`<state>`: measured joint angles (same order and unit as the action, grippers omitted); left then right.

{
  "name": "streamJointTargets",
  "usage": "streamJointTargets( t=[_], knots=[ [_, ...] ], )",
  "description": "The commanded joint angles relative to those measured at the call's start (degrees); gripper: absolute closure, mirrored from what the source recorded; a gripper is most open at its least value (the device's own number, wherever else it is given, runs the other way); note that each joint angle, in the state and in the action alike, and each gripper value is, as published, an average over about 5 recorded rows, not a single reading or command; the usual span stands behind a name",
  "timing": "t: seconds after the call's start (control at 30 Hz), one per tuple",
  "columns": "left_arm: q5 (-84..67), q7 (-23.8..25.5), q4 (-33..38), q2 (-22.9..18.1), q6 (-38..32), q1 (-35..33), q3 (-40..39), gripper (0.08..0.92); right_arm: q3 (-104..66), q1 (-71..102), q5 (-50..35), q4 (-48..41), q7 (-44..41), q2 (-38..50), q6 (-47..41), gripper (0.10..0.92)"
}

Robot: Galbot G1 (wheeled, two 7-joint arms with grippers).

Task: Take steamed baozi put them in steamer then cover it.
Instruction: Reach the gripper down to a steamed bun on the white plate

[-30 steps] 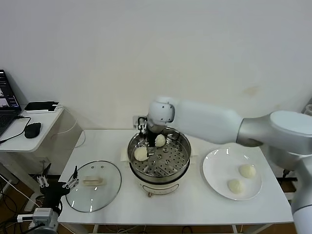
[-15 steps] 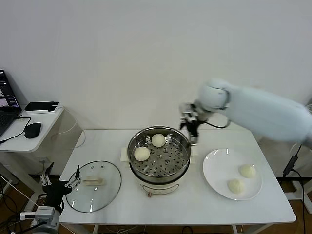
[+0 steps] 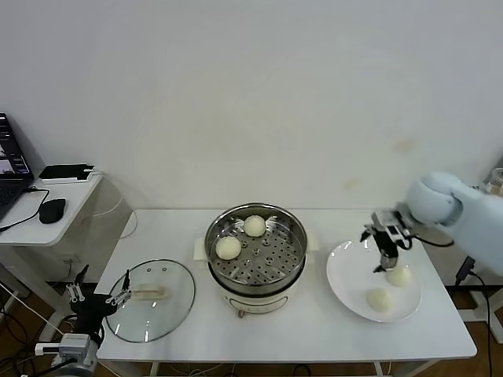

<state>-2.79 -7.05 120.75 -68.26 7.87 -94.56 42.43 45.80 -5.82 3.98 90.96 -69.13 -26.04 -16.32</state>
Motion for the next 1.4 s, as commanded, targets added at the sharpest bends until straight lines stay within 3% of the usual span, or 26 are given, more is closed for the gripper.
streamJointTargets(
  t=[0.03,0.77,1.27,1.4],
  knots=[
    [0.3,0.1,0.0,0.0,0.1,-0.6,0.3,0.177,-20.4,25.5,10.1,-1.0,-0.9,4.5,3.8,0.203],
    [0.7,0.3,0.1,-0.9,0.0,-1.5,1.3,0.177,-20.9,28.2,14.8,-9.0,2.4,-5.0,2.7,0.203],
    [0.2,0.4,0.3,-1.2,0.1,-1.5,1.0,0.177,-21.1,28.4,14.9,-10.1,2.1,-6.6,1.2,0.204],
    [0.1,0.4,0.5,-1.1,0.1,-1.6,1.1,0.177,-21.0,28.4,14.8,-10.1,1.6,-6.9,1.0,0.247]
  ],
)
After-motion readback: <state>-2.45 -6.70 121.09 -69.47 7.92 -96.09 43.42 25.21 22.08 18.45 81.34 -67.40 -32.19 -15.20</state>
